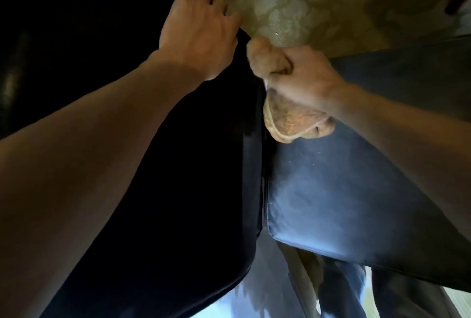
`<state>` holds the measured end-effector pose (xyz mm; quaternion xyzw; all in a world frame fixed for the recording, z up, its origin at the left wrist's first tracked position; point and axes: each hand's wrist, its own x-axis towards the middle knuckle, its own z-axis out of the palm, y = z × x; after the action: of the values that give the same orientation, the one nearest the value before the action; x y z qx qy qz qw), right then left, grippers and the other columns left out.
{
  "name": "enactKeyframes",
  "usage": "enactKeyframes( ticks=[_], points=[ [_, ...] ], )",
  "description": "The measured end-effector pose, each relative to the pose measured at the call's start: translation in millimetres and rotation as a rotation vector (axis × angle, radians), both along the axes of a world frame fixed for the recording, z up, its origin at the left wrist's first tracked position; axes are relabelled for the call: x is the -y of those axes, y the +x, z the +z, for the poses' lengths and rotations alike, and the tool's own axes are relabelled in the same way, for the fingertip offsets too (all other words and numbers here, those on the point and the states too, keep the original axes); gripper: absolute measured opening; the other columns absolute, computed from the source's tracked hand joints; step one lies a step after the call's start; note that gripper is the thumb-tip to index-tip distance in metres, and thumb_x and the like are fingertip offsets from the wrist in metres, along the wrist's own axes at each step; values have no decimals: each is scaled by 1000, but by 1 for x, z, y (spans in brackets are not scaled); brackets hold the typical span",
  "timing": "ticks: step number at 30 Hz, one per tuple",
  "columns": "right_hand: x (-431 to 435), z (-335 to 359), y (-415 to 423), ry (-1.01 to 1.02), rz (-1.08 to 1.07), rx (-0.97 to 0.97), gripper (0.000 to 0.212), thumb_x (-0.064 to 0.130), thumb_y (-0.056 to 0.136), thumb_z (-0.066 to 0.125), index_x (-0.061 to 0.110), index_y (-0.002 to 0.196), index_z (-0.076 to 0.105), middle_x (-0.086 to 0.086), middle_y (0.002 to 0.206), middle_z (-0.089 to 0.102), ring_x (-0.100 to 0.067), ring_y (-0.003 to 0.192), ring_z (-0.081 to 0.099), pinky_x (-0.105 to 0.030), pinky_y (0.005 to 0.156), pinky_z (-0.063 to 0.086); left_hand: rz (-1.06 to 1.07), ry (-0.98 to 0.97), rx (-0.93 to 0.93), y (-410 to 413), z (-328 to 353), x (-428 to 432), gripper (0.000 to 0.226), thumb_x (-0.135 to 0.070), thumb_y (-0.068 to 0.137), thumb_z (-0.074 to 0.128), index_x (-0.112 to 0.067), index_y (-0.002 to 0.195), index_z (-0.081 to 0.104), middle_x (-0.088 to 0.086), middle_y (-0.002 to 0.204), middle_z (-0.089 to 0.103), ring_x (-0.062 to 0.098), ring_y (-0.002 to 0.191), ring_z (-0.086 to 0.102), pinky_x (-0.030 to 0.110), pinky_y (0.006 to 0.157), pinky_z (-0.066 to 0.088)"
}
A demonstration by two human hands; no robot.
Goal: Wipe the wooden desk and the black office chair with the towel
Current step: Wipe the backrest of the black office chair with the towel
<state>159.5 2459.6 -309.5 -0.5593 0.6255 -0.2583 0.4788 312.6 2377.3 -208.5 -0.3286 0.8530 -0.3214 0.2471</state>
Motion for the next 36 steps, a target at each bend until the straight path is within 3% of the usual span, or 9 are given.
enactKeyframes(
  ticks=[3,7,11,13,17,23,25,29,36],
  points=[
    [-48,-11,28,-59,93,-114,32,40,84,65,30,114,66,2,98,73,-27,95,70,-29,72,49,-14,-12,2,2,-2,-1,39,-37,106,40,-6,116,62,23,110,65,42,109,57,51,104,35],
    [-161,-10,55,-45,331,24,62,56,74,43,42,134,53,14,123,70,-16,102,72,-28,81,58,-41,-40,12,7,-5,1,42,-40,107,35,-9,116,62,20,111,66,39,108,56,50,101,37],
    [-180,-7,43,19,258,108,55,46,74,56,53,129,51,25,116,71,-5,96,70,-4,76,41,-25,-50,53,3,-3,-1,47,-43,107,29,-12,116,63,20,114,65,39,110,56,50,102,37],
    [-150,-13,37,-27,60,109,55,43,78,65,54,130,55,19,114,73,-8,102,71,-19,85,54,-17,-9,85,1,-3,-3,53,-46,104,25,-10,117,62,21,113,63,39,110,55,51,103,38],
    [-73,-17,32,-76,-128,29,45,38,88,68,34,133,64,3,123,72,-26,116,65,-37,97,53,-31,106,199,3,-12,-23,65,-52,96,29,-9,137,55,24,139,51,40,134,42,52,117,27],
    [-148,-23,61,-121,95,-57,37,35,81,67,28,117,65,3,114,72,-26,101,69,-34,82,57,140,125,506,5,-8,-84,77,-60,102,19,-19,165,1,14,172,-5,34,158,-6,54,127,-3],
    [-207,-23,65,-181,201,-42,31,32,79,62,31,110,60,7,106,72,-20,89,69,-26,71,54,140,160,584,9,-10,-104,80,-65,100,12,-19,164,-8,15,170,-13,37,157,-13,57,126,-6],
    [-276,-29,58,-307,514,-71,49,36,80,51,33,128,60,15,126,67,-19,88,71,-35,70,60,65,152,516,28,-8,-106,80,-67,97,6,-25,163,-9,15,170,-15,37,157,-17,57,125,-7],
    [-199,-17,52,-207,-87,8,53,31,83,65,35,135,61,7,124,72,-24,106,71,-31,88,56,3,123,480,31,-11,-106,83,-71,94,2,-28,164,-1,12,172,-5,35,158,-8,56,126,-3]
  ],
)
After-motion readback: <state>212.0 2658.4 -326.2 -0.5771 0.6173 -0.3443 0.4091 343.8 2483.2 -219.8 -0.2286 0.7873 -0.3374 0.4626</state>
